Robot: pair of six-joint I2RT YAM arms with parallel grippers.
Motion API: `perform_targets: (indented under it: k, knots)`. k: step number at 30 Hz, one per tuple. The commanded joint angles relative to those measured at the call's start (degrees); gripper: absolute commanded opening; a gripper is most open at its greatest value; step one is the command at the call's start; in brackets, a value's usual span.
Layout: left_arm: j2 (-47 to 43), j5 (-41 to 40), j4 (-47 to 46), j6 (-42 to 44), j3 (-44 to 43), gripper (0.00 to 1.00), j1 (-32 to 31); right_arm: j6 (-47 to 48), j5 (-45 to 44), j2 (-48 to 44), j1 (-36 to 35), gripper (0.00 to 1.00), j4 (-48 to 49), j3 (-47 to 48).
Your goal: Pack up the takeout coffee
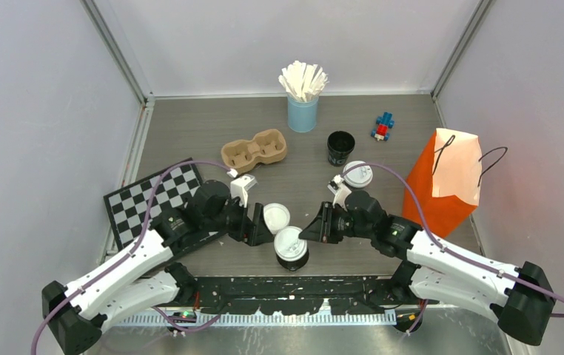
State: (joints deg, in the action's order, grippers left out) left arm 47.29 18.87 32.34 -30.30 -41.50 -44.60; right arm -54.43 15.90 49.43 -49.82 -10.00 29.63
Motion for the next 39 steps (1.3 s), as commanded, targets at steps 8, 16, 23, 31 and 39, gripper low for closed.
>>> perform_targets:
  k: [8,16,23,31,39]
  knots:
    - [2.6,7.3,-9.7,-5.2,3.9,0.65,0.1,-1.7,-5.4,2.0,-4.8,0.23,1.6,0.6]
    - [3.5,7.8,-11.2,-5.1,5.7,0.57,0.1,-2.0,-7.0,0.2,-4.8,0.23,-1.6,0.6]
    - [4.8,8.7,-13.8,-5.9,6.7,0.53,0.1,-2.5,-6.9,0.0,-4.8,0.25,-1.5,0.2]
    - [6.2,8.2,-14.7,-6.5,7.8,0.5,0.1,-3.1,-5.9,-0.2,-4.9,0.25,-0.2,-0.6]
    - [5.9,8.3,-15.0,-6.9,7.5,0.56,0.1,-4.0,-5.3,-2.0,-4.9,0.25,-0.1,-0.5]
